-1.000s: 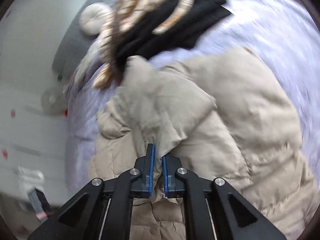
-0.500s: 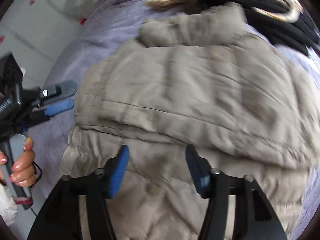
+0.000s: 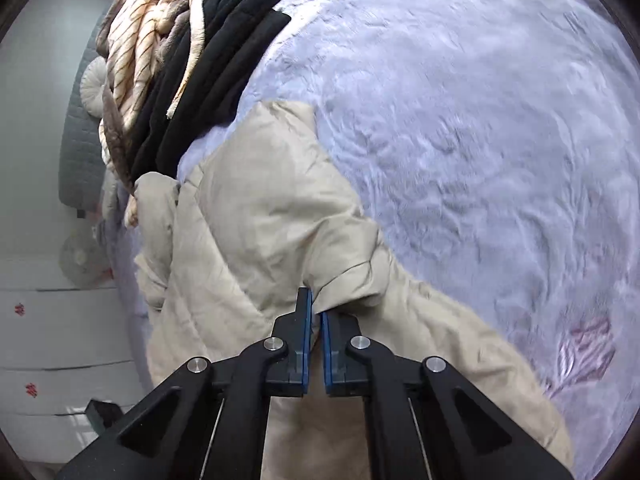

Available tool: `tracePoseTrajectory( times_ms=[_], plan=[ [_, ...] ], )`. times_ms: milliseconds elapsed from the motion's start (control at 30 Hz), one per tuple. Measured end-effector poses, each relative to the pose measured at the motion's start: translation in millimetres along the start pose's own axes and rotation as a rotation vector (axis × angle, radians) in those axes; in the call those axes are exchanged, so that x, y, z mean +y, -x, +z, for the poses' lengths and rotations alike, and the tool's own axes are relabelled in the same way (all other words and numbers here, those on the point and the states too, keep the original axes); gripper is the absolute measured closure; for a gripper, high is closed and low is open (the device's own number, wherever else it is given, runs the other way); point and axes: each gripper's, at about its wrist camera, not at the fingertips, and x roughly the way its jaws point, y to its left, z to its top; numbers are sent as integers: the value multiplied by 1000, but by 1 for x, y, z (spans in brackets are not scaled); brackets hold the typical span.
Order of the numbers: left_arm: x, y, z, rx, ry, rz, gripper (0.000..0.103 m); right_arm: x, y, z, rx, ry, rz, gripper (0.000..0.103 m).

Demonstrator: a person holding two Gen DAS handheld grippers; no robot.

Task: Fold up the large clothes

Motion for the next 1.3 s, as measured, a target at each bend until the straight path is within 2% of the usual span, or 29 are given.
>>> tracePoseTrajectory(
  times_ms=[100, 233, 333, 367, 433, 500, 600, 667, 767, 867, 933, 1000, 1133, 1233, 1300],
  plan=[
    [7, -14, -6, 22, 0, 42, 89, 13, -29, -4, 37, 81, -79, 98],
    [8, -7, -2, 5, 1, 100, 89, 13, -32, -6, 29, 98, -90, 98],
    [12, 19, 2, -51, -34, 236, 89, 5, -26, -6, 33, 75, -75, 98],
    [17, 27, 5, -60, -27, 247, 89, 3, -26, -5, 34, 76, -74, 98],
    [18, 41, 8, -83, -15, 232, 89, 2, -23, -5, 30, 83, -81, 98],
    [11, 53, 13, -110, -31, 186, 89, 5, -22, -10, 24, 73, -81, 98],
    [-17, 43, 18, -105, -93, 126, 89, 10, -20, -20, 17, 59, -81, 98],
    [-34, 16, 21, -85, -147, 179, 89, 19, -25, -19, 21, 61, -87, 97],
    [-36, -24, 27, -55, -176, 292, 89, 28, -16, -20, 54, 104, -106, 96],
    [-20, -34, 34, -42, -113, 264, 89, 41, 15, -31, 54, 230, -120, 96],
    [-16, -30, 35, -43, -121, 257, 89, 54, 43, -37, -30, 350, -128, 96],
    [-16, -31, 36, -37, -140, 265, 89, 65, 55, -31, -92, 411, -131, 96],
    [-20, -40, 40, -37, -146, 286, 89, 78, 21, 6, -69, 384, -92, 96],
    [-21, -45, 42, -39, -142, 294, 89, 76, -23, 31, -46, 394, -170, 96],
    [-20, -48, 43, -41, -146, 294, 89, 63, -46, 44, -31, 352, -222, 97]
  ],
)
